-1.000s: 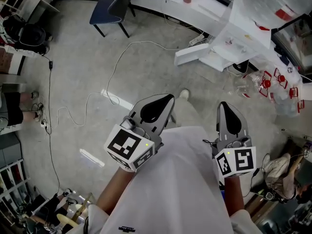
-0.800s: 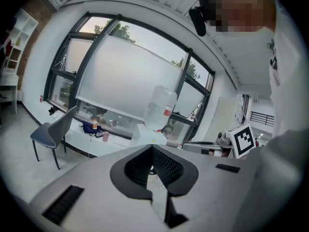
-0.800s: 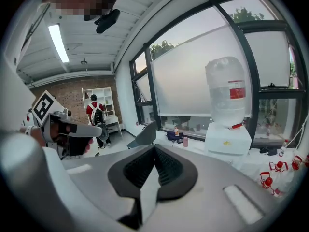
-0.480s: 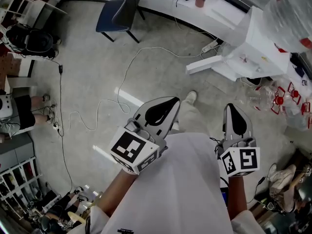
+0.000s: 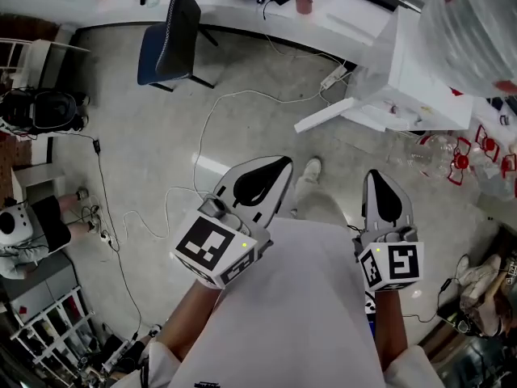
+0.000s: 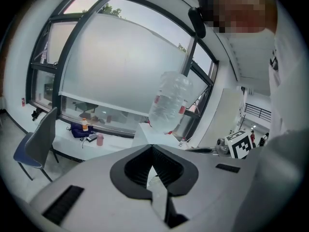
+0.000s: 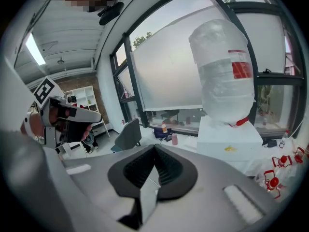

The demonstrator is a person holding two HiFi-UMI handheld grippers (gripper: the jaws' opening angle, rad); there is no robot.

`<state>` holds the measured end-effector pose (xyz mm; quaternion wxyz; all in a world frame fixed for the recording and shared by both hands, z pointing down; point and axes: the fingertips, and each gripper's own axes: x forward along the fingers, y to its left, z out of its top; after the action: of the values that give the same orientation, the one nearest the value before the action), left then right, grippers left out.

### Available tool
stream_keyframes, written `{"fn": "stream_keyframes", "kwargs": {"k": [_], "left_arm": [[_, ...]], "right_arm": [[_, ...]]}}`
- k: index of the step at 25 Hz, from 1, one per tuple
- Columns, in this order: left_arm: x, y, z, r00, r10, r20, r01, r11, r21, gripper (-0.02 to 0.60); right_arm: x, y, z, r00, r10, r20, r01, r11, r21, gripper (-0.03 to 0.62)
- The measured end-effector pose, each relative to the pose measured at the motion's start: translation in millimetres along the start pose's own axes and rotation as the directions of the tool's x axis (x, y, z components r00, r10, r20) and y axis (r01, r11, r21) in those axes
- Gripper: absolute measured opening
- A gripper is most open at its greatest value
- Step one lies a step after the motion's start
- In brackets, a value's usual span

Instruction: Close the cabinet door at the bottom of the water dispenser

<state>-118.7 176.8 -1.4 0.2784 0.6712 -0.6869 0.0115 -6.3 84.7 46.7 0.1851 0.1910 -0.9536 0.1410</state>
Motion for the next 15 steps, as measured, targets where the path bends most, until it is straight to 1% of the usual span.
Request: {"fn": "stream_keyframes", "kwargs": {"k": [4, 7, 9, 11, 15], "left_arm": [[23, 15, 12, 1.000, -0.025, -0.016, 0.025, 1.000, 0.001, 0.006], [35, 22, 11, 0.997, -0.062, -0.051, 0.061, 0.998, -0.007, 0.006], [43, 28, 6, 0.991, -0.107, -0.085, 0.105, 0.994, -0.031, 0.006], [53, 38, 0, 0.985, -0.134, -0.112, 0.129, 0.990, -0.047, 0.006], [67, 55, -14, 0.971, -0.166, -0.171, 0.164, 0.986, -0.029, 0.006]], "right_arm": [[12, -12, 4, 0.999, -0.038, -0.013, 0.038, 0.999, 0.015, 0.011], [14, -16, 0, 0.996, -0.082, -0.026, 0.083, 0.996, 0.036, 0.011], [14, -19, -6, 0.990, -0.133, -0.041, 0.136, 0.989, 0.059, 0.011], [21, -22, -9, 0.985, -0.165, -0.047, 0.168, 0.984, 0.055, 0.011], [33, -22, -21, 0.978, -0.193, -0.076, 0.196, 0.980, 0.035, 0.011]]}}
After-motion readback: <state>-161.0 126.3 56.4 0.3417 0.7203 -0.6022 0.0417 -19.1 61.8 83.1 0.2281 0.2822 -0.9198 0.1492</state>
